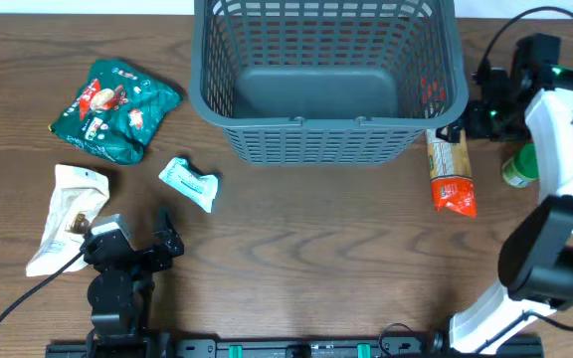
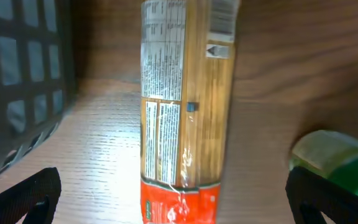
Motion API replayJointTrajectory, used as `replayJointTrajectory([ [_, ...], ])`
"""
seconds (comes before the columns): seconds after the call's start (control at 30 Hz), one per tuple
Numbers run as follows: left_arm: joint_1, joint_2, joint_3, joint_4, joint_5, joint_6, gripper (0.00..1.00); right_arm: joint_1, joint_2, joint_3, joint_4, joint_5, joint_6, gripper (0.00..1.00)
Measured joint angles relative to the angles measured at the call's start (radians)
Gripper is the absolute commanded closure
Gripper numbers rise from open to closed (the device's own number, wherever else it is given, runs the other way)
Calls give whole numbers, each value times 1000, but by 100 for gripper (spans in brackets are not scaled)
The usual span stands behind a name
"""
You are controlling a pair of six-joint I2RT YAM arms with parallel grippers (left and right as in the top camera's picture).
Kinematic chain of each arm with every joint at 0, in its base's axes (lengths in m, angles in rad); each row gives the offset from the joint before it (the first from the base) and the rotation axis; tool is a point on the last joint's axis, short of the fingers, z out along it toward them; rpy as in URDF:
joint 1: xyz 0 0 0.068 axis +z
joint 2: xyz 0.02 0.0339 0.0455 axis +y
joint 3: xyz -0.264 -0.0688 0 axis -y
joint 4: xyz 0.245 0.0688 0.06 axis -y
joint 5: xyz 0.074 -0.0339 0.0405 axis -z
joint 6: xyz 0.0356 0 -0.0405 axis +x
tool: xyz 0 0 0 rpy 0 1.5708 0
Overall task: Pack container
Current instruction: 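Reach the right gripper forward and grasp the orange spaghetti package, then lift the spaghetti package and carry it left into the grey basket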
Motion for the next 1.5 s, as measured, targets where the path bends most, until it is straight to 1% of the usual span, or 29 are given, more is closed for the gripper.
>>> replayJointTrajectory([
  [1.03, 0, 0, 0, 0, 0, 0, 2, 0, 193, -2, 82, 25, 0, 1],
  [1.5, 0, 0, 0, 0, 0, 0, 1, 0, 210, -132, 206, 33, 2, 1],
])
